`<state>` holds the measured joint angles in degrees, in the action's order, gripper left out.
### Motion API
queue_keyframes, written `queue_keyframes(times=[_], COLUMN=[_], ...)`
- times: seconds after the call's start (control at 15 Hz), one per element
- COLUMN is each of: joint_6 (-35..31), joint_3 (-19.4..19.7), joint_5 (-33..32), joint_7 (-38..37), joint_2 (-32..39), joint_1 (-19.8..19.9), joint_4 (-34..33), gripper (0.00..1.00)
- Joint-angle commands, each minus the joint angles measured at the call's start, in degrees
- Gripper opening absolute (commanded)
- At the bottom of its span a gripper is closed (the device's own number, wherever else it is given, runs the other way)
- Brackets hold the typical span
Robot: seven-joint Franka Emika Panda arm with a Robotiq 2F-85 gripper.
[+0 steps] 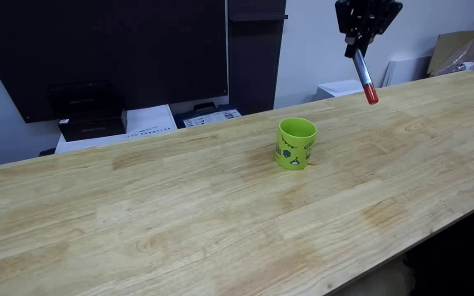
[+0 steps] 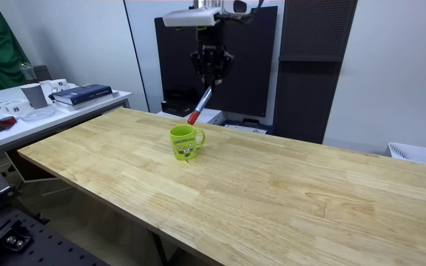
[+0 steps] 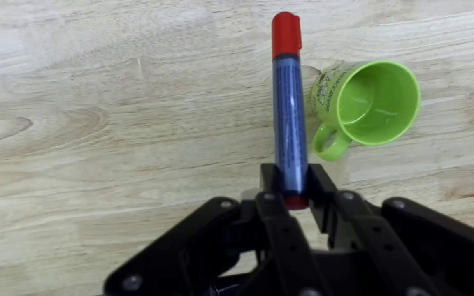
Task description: Remove the marker from the mug cup
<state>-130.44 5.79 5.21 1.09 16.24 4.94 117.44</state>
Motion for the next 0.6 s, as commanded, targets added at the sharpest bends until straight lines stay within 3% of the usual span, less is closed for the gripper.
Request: queue_keyframes(times=[0.0, 0.53], joint_6=[-1.85, -1.09], joint_3=[-1.01, -2.02], joint_5=[3.23, 6.59], joint_7=[1.70, 2.34], joint_2=[7.70, 21.05], joint_1=[2.17, 6.10], joint_4=[-3.86, -9.97], gripper=[0.06, 0.06])
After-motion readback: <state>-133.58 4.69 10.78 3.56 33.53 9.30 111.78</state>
